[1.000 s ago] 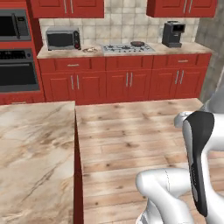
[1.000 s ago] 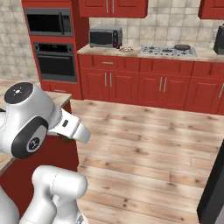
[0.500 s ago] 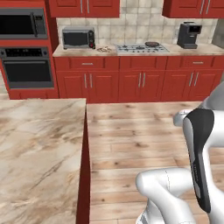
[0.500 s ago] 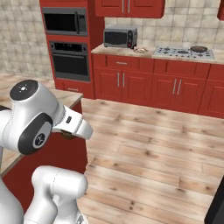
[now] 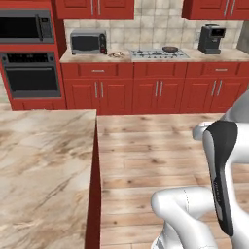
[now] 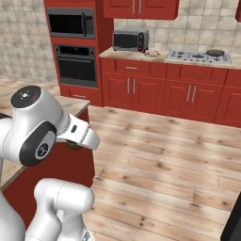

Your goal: Place the cold items (kiwi and avocado) from the fridge in one tupperware on the dining counter. Place the warm items (kebab skewer and hot dog) in the stove area in another tupperware.

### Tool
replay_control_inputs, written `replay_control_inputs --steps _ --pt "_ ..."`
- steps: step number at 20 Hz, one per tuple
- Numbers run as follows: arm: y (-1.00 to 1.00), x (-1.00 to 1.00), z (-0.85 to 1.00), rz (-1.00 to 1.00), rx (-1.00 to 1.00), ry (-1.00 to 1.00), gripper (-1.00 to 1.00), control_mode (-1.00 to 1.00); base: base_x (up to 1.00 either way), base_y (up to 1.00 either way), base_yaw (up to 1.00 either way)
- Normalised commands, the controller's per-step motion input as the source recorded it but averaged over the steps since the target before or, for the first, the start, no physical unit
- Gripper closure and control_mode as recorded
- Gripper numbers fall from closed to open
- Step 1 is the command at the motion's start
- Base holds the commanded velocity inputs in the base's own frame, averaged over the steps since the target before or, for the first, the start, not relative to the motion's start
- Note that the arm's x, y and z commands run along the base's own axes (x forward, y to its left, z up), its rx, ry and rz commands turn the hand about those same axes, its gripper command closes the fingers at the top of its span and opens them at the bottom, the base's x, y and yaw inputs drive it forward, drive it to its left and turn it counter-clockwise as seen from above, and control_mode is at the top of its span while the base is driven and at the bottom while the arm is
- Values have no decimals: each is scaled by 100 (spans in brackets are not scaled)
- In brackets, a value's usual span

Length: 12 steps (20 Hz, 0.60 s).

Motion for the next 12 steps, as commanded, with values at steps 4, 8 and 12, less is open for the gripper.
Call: replay_control_inputs --steps 4,8,12 --pt "0 0 0 0 0 0 100 100 49 0 -12" --pt "0 0 0 0 0 0 100 100 90 5 -11" --pt "0 0 0 0 0 0 100 100 100 0 -2"
